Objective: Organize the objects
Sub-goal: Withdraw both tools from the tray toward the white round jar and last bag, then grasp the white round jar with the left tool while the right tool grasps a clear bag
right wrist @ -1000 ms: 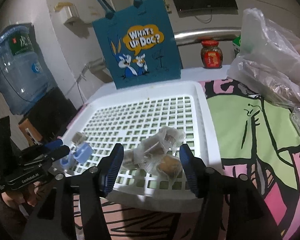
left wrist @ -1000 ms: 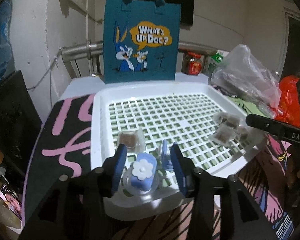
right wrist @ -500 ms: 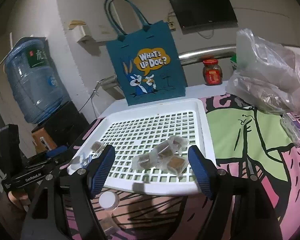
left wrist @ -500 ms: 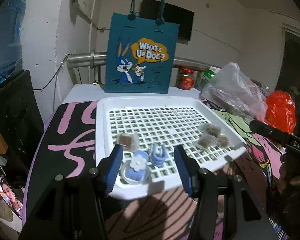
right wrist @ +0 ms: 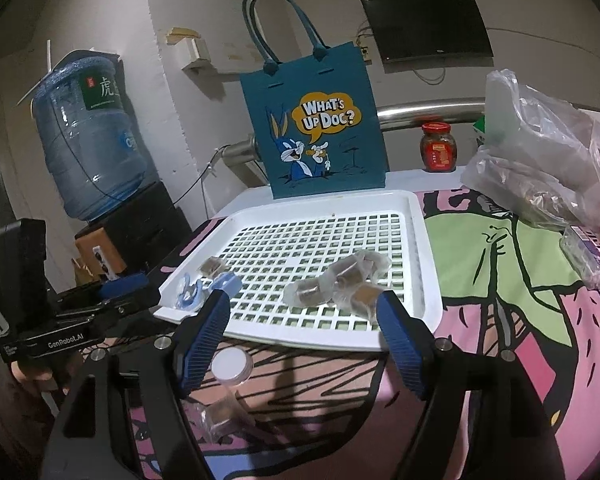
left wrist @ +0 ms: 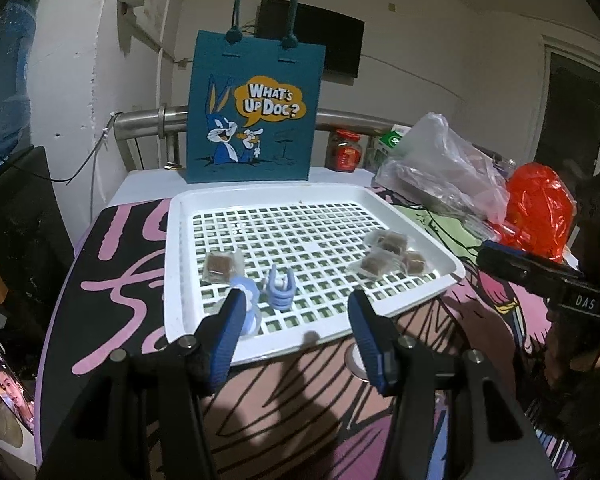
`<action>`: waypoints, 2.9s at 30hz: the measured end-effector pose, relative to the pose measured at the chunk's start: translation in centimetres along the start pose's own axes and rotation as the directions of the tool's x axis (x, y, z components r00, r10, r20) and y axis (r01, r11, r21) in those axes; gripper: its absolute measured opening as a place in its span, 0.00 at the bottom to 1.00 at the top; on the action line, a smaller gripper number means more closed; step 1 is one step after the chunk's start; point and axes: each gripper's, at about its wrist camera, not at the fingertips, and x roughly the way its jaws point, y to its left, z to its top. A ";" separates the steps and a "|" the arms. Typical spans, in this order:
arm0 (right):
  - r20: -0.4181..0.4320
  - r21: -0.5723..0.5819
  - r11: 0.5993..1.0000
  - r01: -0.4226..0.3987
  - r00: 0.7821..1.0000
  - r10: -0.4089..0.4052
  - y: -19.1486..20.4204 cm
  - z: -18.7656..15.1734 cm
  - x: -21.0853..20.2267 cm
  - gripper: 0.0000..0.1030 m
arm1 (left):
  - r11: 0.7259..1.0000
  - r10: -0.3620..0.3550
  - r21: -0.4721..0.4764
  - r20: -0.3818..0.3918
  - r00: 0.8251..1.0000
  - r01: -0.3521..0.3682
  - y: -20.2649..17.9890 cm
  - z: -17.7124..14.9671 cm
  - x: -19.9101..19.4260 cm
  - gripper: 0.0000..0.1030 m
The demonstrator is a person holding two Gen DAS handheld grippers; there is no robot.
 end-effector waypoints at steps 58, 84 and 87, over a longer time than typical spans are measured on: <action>-0.407 -0.291 0.932 -0.214 0.910 0.082 5.9 -6.0 4.1 0.31 | 0.984 -0.097 0.119 -0.290 0.952 0.136 -4.8 -2.6 5.8 0.51; -0.312 -0.173 0.979 -0.107 0.949 0.048 2.3 -4.4 2.9 0.30 | 0.988 -0.014 0.143 -0.263 0.965 0.053 -5.2 -3.6 4.2 0.37; -0.288 -0.161 0.982 -0.103 0.956 0.053 2.2 -4.2 2.6 0.30 | 0.991 0.004 0.130 -0.213 0.977 0.024 -4.6 -3.6 2.7 0.37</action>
